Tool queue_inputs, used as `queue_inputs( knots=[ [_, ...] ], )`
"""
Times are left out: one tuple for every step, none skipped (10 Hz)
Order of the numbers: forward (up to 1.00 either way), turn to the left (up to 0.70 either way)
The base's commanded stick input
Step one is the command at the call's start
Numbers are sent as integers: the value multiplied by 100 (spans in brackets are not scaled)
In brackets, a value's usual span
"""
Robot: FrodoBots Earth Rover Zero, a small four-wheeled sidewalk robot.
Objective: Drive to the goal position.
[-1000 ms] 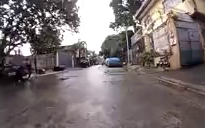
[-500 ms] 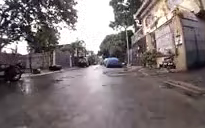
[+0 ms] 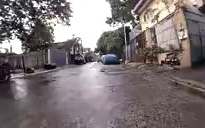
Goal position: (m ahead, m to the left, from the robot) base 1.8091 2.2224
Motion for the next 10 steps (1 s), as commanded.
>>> queue_inputs(
  knots=[
    [100, 0],
    [100, 0],
    [9, 0],
    [0, 0],
    [0, 0],
    [0, 0],
    [0, 0],
    [0, 0],
    [0, 0],
    [0, 0]
  ],
)
